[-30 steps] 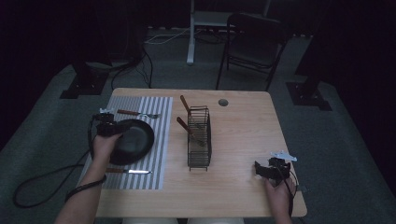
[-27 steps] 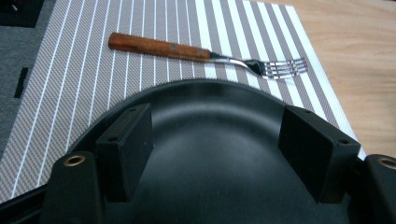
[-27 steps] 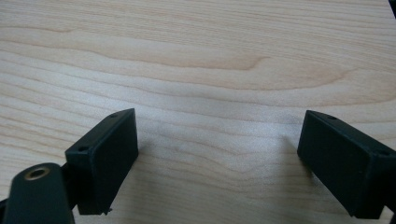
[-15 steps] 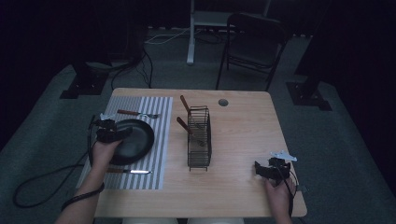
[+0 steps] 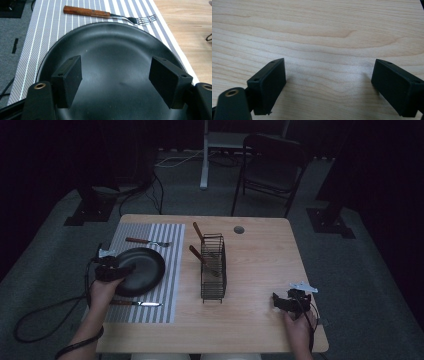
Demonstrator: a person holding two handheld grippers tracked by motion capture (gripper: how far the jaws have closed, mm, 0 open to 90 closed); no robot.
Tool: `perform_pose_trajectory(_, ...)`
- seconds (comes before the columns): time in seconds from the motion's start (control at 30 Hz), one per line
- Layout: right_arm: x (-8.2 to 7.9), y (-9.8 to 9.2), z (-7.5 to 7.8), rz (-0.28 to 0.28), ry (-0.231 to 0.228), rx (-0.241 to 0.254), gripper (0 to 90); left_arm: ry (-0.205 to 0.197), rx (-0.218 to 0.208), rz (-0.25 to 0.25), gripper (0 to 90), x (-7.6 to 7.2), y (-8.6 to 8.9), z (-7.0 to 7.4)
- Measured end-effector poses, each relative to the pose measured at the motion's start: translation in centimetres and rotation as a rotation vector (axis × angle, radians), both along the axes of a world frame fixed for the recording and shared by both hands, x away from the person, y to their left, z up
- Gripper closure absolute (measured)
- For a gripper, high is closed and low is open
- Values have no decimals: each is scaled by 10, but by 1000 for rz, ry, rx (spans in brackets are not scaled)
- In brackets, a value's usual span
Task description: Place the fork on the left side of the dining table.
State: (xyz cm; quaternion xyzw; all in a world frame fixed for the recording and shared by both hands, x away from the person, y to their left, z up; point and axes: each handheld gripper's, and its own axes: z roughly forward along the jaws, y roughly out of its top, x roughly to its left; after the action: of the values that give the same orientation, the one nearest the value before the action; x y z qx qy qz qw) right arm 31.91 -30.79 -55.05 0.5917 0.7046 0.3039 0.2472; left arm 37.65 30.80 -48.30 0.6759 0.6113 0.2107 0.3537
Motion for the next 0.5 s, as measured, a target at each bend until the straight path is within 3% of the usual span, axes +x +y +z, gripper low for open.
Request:
perform_pose_trajectory(0.2,0,0,0,0,0,0,119,2,-3,-8,268,-13,1,-4)
perform_pose_trajectory(0.33,0,0,0,0,0,0,120,-6,20,-19,268,-23,0,-4)
perform_pose_trajectory(0.5,0,0,0,0,0,1,119,-14,2,-23,268,-36,0,-6)
